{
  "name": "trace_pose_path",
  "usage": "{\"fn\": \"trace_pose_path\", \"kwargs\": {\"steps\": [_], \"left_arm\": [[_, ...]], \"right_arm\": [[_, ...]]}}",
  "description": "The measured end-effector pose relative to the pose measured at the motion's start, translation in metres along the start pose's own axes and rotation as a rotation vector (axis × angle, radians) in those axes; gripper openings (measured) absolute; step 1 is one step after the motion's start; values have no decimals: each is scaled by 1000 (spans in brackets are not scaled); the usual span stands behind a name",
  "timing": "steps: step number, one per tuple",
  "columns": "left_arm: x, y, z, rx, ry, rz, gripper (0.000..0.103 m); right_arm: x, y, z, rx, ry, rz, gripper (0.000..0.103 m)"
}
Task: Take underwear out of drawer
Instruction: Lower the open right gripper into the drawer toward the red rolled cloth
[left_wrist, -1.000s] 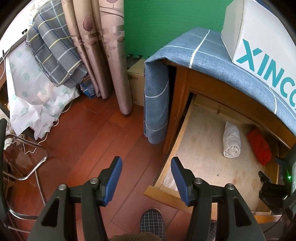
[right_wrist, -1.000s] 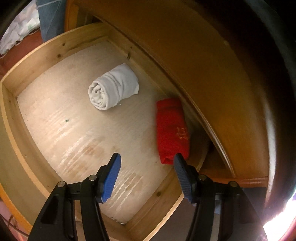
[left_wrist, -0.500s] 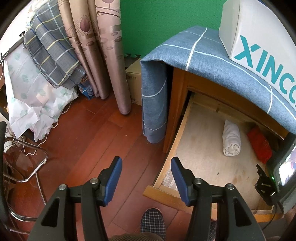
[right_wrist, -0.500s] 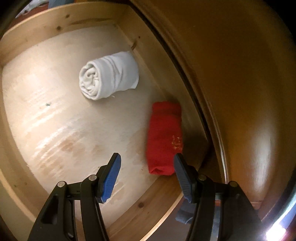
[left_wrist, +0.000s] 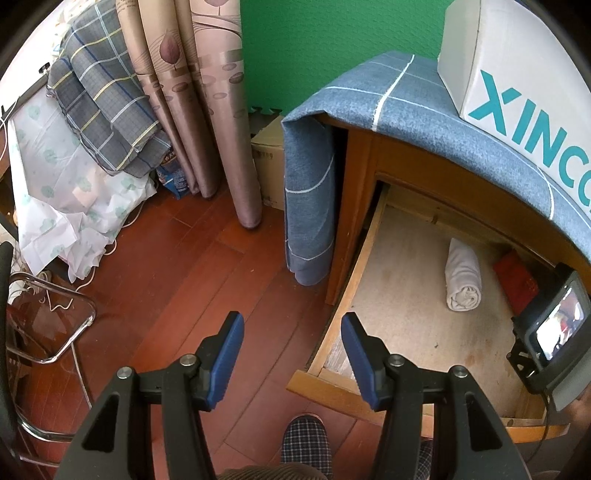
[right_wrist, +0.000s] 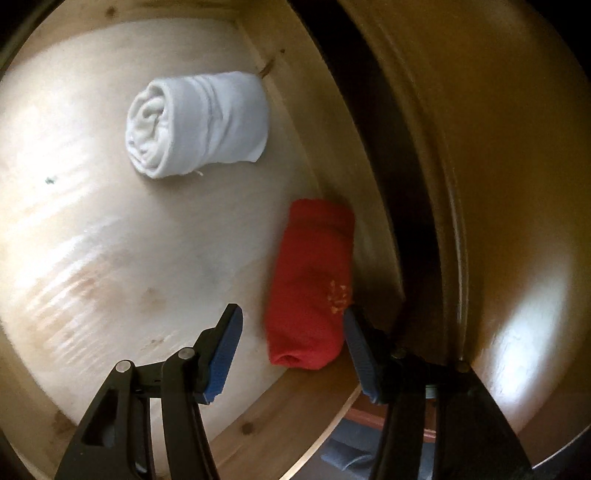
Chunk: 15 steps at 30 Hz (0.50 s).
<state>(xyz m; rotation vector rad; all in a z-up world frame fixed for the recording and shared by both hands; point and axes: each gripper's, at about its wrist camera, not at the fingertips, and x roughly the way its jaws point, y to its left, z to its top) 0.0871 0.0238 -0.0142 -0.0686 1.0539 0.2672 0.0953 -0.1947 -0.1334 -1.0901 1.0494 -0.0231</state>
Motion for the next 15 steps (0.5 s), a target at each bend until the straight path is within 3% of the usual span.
{"fn": "trace_pose_path", "kwargs": {"steps": [9,15], "left_arm": [[-1,0,0,7,-7,0,56],[0,1,-1,3,-7,-7,56]], "right_arm": [[-5,14,1,-25,2,-57,63],[1,14,3,-19,10,-63,61]]}}
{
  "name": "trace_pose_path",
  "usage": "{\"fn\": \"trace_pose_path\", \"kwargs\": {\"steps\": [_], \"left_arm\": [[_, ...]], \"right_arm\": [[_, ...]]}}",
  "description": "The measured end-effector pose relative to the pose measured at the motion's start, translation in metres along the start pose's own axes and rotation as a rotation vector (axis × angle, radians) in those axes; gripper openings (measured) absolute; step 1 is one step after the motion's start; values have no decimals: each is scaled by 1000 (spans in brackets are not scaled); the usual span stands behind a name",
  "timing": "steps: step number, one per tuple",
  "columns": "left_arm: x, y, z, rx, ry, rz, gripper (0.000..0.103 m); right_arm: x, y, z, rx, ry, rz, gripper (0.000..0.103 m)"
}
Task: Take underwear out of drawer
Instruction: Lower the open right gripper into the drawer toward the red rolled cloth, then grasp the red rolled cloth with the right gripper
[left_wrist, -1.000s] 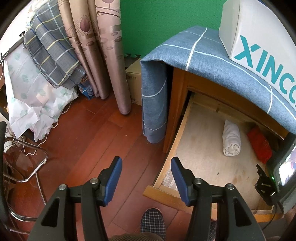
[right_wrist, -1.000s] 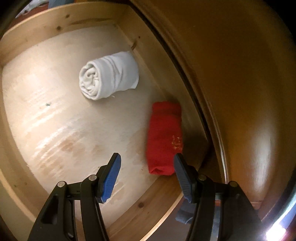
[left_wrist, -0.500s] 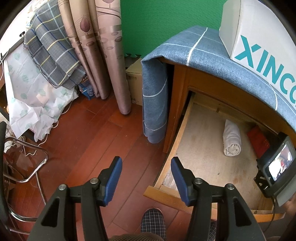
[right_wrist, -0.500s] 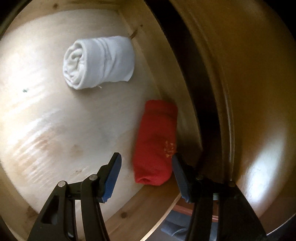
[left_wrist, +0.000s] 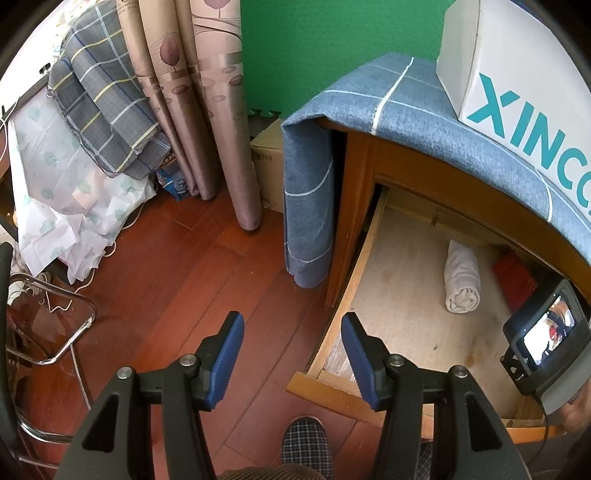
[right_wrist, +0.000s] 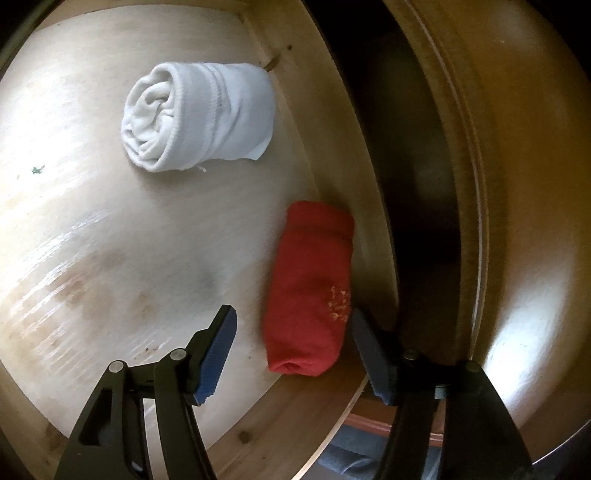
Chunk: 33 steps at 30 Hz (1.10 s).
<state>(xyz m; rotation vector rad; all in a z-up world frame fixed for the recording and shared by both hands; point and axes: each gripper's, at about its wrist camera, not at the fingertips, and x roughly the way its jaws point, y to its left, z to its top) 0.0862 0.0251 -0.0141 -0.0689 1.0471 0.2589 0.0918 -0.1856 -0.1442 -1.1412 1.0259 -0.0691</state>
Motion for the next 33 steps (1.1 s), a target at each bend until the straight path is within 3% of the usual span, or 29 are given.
{"fn": "trace_pose_path", "kwargs": {"steps": [7,8,10,15,20,28,33], "left_arm": [[-1,1,0,0,-6,-3,56],[-1,0,0,3,-4,-3,56],[0,0,0,4,1,-4,56],[-1,2,1,-6,-6,-16,56],[-2,-2,0,15,-14,-13,56],[-1,-3,0,23,-14,-17,56],[-1,-3,0,23,-14,-21,56]], "right_arm": [[13,-2,5,-14,2,-8,59],[14,-2,5,-15,7,-8,56],[23,-1,3,-15,50,14,35],[33,-6,4,7,64,0,36],[47,-1,13,-29,83,-10,51],[60,-13,9,42,117,44,31],[42,-7,4,20,108,99,28]]}}
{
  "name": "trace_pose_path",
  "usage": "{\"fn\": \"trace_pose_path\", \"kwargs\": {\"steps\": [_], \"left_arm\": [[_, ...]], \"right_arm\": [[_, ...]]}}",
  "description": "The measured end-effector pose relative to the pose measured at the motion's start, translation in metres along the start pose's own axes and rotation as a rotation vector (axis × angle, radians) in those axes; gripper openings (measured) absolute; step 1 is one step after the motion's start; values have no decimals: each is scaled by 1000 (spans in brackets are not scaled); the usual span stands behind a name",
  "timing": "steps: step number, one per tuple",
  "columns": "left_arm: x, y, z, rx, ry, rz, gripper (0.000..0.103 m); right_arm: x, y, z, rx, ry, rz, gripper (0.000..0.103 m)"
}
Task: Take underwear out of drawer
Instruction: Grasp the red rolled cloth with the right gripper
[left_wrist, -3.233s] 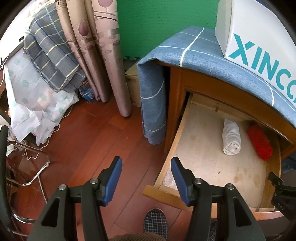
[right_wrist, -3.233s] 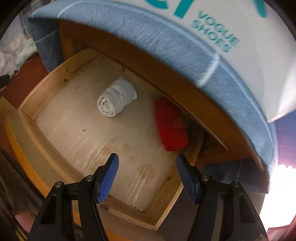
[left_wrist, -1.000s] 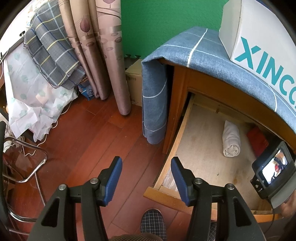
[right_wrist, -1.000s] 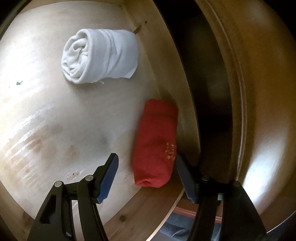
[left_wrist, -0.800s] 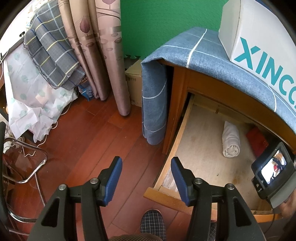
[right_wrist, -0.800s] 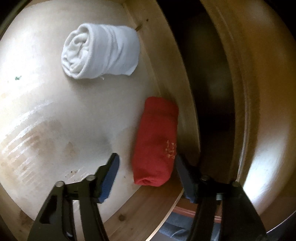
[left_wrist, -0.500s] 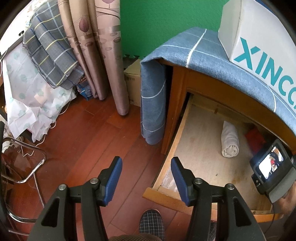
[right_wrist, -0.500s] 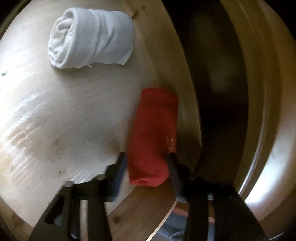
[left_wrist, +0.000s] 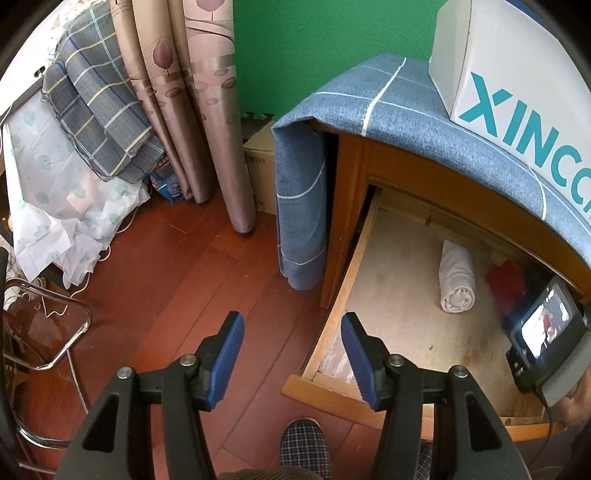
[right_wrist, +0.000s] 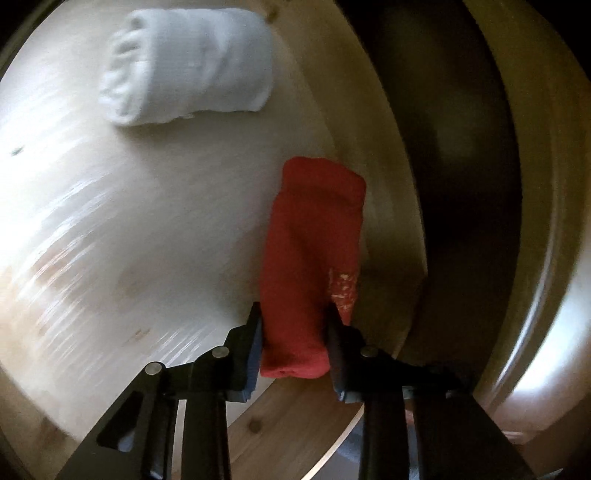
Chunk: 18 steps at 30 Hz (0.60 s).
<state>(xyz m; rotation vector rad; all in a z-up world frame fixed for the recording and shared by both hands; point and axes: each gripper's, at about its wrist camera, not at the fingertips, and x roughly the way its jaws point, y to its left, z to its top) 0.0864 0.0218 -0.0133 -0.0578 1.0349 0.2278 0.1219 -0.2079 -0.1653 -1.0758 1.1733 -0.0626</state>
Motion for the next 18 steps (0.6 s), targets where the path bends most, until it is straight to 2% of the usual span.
{"fn": "trace_pose_path", "kwargs": {"steps": [5,6,8,10,13,18], "left_arm": [[-1,0,0,-2,2,-4,56],[-1,0,0,-2,1,-4,56],[-1,0,0,0,2,-3,56],[-1,0,0,-2,2,-2,56],[-1,0,0,-2,4,-2,56],[-1,0,0,7,0,1,56]], "right_arm": [[-16,5,-6,-13,-29,99,28],[-20,6,-6,-16,-41,101,31],[-27,9,-7,-30,-75,78,42],[-32,10,-5,-34,-113,34,70],[-39,4,-4,-38,-136,6,76],[-20,16,7,-45,-100,57,76]]}}
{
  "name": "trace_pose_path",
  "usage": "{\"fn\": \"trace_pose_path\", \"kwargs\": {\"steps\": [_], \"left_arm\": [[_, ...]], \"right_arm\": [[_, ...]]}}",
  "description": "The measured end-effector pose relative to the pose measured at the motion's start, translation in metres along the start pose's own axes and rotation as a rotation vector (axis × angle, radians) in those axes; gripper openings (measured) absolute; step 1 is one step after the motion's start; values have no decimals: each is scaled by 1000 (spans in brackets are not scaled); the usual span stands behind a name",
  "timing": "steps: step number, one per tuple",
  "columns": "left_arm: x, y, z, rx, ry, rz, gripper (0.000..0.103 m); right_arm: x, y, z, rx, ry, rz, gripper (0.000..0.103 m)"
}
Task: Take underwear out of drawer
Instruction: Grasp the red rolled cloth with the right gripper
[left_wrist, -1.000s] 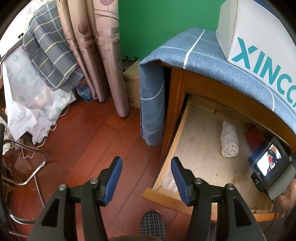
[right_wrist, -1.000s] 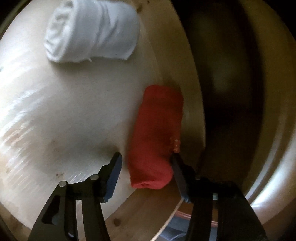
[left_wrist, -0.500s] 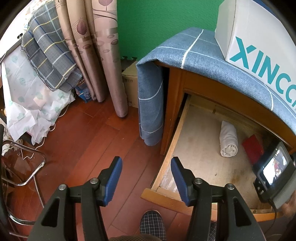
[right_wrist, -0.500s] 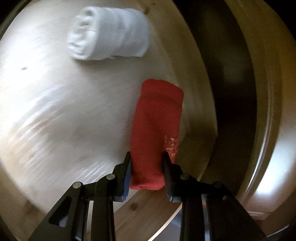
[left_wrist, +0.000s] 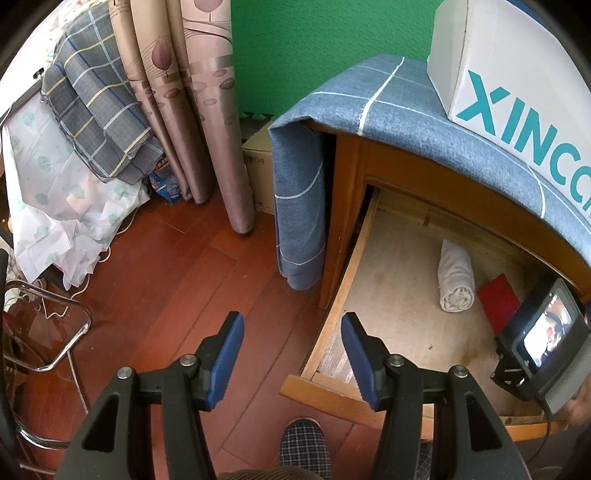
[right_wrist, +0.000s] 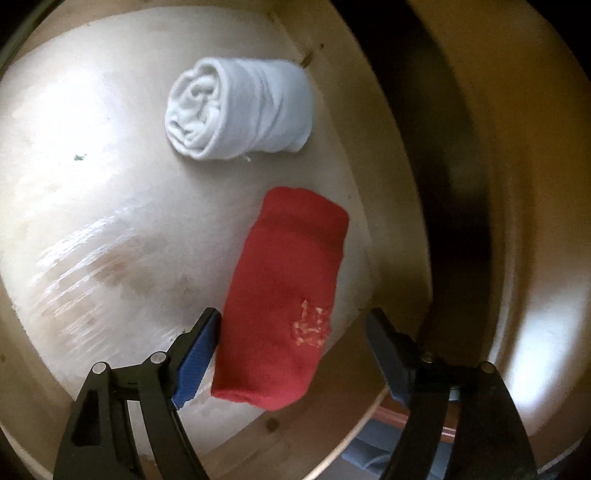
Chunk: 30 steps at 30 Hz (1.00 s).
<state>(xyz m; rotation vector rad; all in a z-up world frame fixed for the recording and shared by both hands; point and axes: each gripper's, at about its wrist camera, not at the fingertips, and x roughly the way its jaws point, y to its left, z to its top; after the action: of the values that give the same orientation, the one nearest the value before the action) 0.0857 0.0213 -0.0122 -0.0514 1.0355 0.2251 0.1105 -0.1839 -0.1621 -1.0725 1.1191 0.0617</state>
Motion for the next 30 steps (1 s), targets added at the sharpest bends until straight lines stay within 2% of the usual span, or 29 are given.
{"fn": "trace_pose_path", "kwargs": {"steps": [7,10,11,12,13,14,22,30], "left_arm": [[0,0,0,2,-1,1,56],[0,0,0,6,-2,1,56],[0,1,0,4,-3,0,56],[0,0,0,2,-3,0,56],[0,0,0,2,-2,0,56],[1,0,0,1,0,-2,56],[1,0,-1,0,-3,-5,56],[-1,2,-1,-8,-9,-13,56]], "right_arm": [[16,-12,-2,40,0,72,75],[25,-21,-5,64,1,109,71],[26,-22,-5,68,0,120,69],[44,-33,-6,73,-1,140,62],[46,-37,-5,82,-1,167,53],[47,-40,-6,94,2,195,52],[53,-29,1,47,21,181,40],[33,-26,-1,26,36,171,38]]}}
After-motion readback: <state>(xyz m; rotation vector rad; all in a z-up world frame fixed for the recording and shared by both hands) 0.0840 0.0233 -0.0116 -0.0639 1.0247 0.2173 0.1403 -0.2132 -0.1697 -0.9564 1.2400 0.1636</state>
